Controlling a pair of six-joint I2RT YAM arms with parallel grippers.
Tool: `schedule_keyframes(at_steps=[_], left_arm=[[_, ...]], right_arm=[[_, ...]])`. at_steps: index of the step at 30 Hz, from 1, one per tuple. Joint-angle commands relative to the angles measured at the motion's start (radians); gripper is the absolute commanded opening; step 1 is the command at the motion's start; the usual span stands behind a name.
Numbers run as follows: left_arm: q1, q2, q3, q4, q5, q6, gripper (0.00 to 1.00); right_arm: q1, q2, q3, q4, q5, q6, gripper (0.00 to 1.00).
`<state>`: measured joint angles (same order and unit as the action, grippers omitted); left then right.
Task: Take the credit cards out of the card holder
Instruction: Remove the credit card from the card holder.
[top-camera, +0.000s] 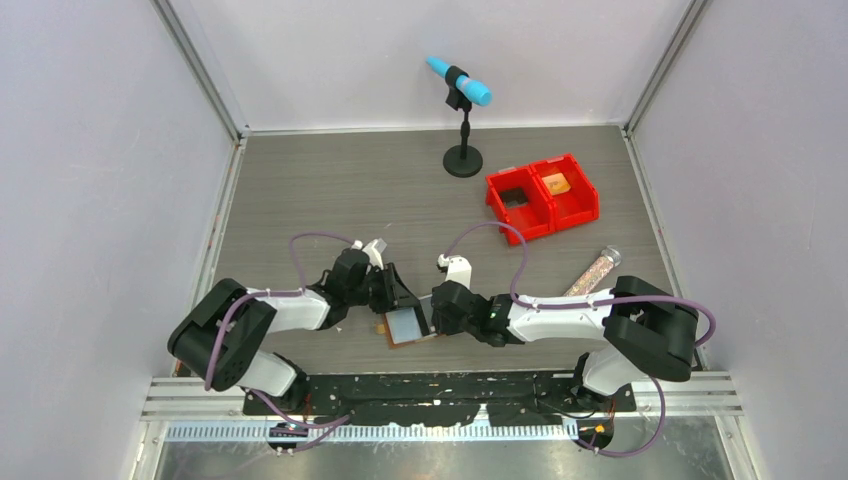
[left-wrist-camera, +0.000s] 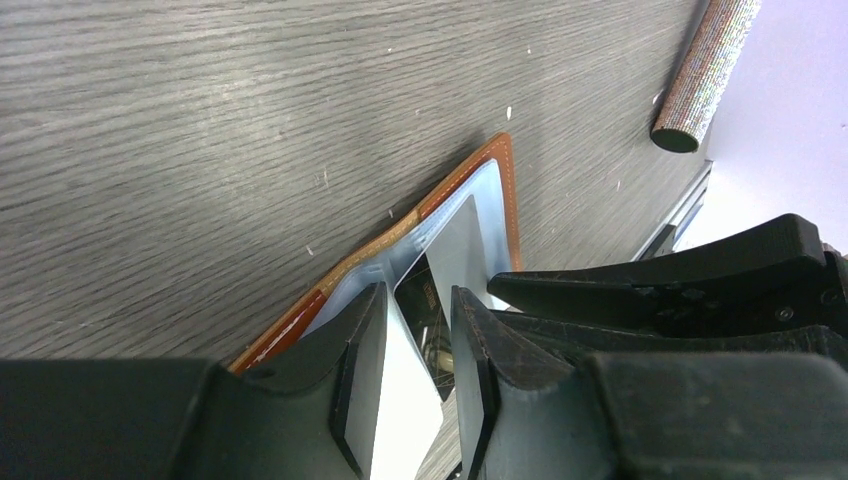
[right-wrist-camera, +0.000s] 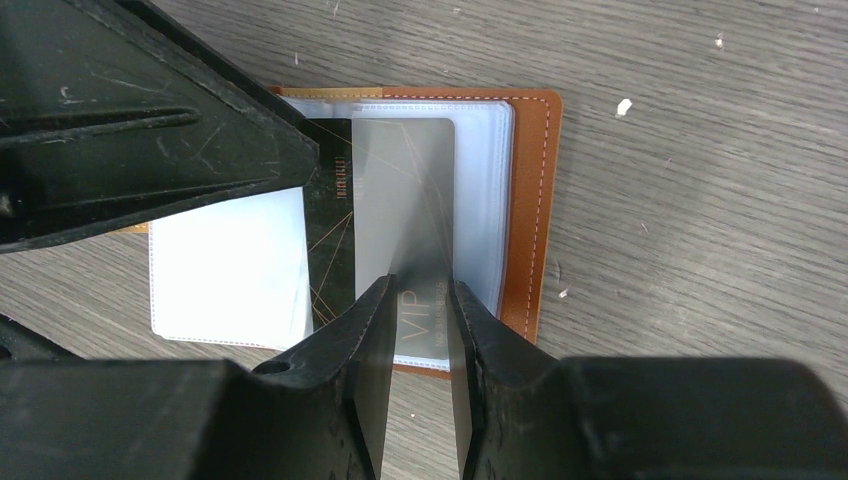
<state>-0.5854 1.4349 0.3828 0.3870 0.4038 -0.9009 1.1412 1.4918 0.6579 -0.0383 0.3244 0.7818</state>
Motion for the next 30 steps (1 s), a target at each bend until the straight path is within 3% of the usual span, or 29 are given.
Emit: schedule_keyframes(at_steps=[1, 7, 15, 30], left_arm=[[-0.011, 0.030, -0.020, 0.064, -0.015, -0.021, 0.32], [-0.012, 0.057, -0.030, 0.117, 0.003, -0.057, 0.25], [-0.013, 0.014, -0.060, 0.104, -0.029, -0.062, 0.00], [0.003, -0.110, -0.057, -0.068, -0.031, -0.010, 0.00]], right_arm=[[-0.002, -0.005, -0.024, -0.034, -0.011, 0.014, 0.32], [-0.001, -0.011, -0.028, -0.036, -0.010, 0.016, 0.32], [-0.006, -0.019, -0.042, -0.035, -0.006, 0.026, 0.32], [-0.025, -0.055, -0.066, -0.038, -0.008, 0.026, 0.32]])
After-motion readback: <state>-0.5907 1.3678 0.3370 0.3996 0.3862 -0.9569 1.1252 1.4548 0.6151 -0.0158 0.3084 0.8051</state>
